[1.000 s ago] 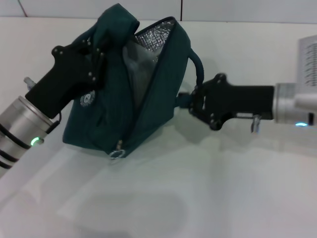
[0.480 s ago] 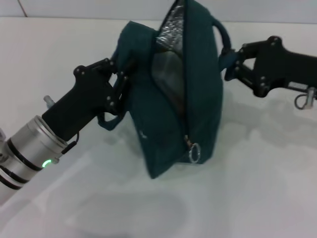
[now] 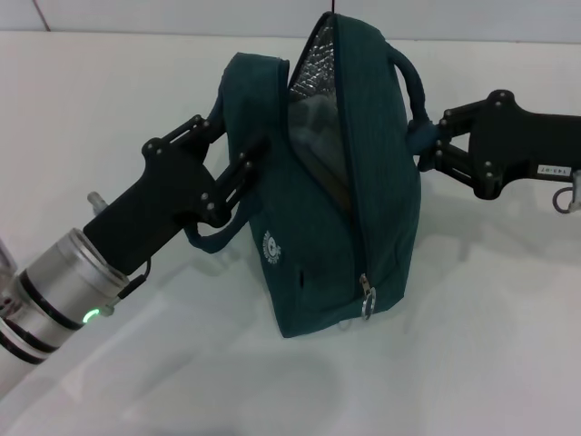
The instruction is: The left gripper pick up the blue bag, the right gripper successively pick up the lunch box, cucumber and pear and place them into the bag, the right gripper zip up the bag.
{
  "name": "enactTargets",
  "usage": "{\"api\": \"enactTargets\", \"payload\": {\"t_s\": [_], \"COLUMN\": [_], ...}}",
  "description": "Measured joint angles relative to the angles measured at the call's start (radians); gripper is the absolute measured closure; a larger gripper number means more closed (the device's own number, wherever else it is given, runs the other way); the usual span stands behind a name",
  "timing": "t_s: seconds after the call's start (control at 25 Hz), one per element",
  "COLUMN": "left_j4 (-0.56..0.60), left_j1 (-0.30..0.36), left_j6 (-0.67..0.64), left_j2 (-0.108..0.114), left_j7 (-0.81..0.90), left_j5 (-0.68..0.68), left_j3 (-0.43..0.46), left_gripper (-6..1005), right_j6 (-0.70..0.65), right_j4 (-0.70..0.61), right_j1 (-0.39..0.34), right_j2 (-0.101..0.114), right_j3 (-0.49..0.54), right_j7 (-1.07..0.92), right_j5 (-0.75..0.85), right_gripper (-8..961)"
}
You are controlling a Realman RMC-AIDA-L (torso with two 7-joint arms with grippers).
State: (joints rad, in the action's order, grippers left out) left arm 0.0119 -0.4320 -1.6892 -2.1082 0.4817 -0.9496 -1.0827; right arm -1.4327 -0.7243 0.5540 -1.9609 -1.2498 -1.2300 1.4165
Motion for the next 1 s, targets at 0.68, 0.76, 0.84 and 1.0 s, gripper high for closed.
{"api": "enactTargets", "payload": {"t_s": [0.68, 0.76, 0.84, 1.0], "left_j4": [0.004, -0.001, -0.001, -0.002], "left_j1": [-0.02, -0.022, -0.023, -0.025], "left_j6": [0.014, 0.027, 0.034, 0.033], "left_j2": [0.006, 0.005, 0.005, 0.001], "left_j7": [-0.017, -0.017, -0.016, -0.014], "left_j5": [-0.003, -0.004, -0.007, -0.014], "left_j3": [0.0, -0.001, -0.002, -0.002], "left_gripper": [544, 541, 539, 534], "right_j6": [-0.033, -0.04, -0.047, -0.102], "right_j4": [-0.049, -0.07, -0.093, -0.125], "right_j1": [-0.04, -0.063, -0.093, -0.123], "right_j2": [0.026, 0.024, 0.015, 0.005], "right_j3": [0.006, 0.017, 0.047, 0.099], "right_j7": [-0.121, -0.117, -0.108, -0.094], "right_j5": [0.017, 0.031, 0.034, 0.055], "right_gripper": [777, 743, 709, 641]}}
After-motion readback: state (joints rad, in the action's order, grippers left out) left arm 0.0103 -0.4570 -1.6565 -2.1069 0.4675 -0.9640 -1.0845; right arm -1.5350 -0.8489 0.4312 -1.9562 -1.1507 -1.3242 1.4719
